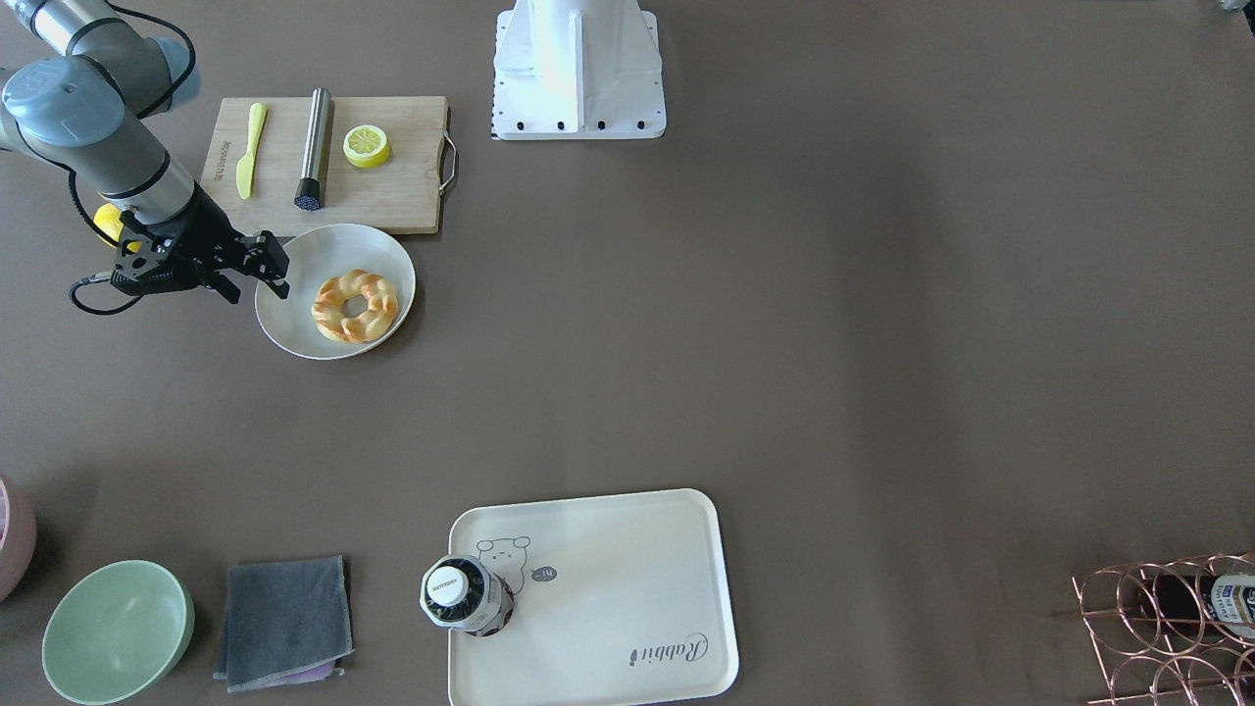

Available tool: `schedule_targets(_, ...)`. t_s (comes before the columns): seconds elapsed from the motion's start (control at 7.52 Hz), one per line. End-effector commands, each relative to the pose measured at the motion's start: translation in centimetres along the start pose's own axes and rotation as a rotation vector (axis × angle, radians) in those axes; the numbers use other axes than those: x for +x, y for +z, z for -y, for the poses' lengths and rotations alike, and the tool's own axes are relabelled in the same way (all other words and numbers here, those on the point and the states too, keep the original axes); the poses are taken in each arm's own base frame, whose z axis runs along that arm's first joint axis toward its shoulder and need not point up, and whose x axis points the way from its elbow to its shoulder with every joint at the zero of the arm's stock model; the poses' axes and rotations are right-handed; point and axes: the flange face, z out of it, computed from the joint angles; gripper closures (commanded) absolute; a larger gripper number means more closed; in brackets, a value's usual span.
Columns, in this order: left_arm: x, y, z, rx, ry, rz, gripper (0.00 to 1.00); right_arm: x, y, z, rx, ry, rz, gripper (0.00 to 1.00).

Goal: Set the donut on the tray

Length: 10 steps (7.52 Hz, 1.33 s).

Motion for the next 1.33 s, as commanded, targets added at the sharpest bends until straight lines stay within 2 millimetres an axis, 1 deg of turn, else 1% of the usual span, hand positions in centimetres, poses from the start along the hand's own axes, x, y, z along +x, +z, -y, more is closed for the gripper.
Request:
schedule_targets(0.0, 0.3, -0.2, -0.1, 0.004, 0.003, 0.0, 0.01, 0.0, 0.0, -0.5, -0.001, 0.024, -0.003, 0.59)
schedule_targets(0.27, 0.5, -0.4, -0.3, 0.007, 0.005, 0.001, 0.01, -0.9, -0.8, -0.5, 0.009, 0.063, 0.016, 1.0)
schedule_targets(0.53, 0.6, -0.5, -0.2, 0.008, 0.006, 0.001, 0.01, -1.3, -0.7, -0.8, 0.005, 0.057, 0.019, 1.0)
schedule_targets(0.66, 0.6, -0.5, -0.2, 0.008, 0.001, 0.001, 0.01, -2.0, -1.0, -0.7, 0.007, 0.052, 0.032, 1.0)
schedule_targets(0.8, 0.7, -0.7, -0.1, 0.011, -0.002, 0.001, 0.01, -3.2, -1.9, -0.7, 0.011, 0.044, 0.059, 1.0)
schedule_targets(0.93, 0.9, -0.8, 0.1, 0.013, -0.02, 0.0, 0.01, -4.9, -2.9, -0.6, 0.014, 0.041, 0.095, 1.0)
schedule_targets(1.2, 1.6, -1.2, 1.1, 0.025, -0.079, -0.028, 0.02, -10.9, -4.0, 1.2, 0.037, 0.075, 0.179, 1.0)
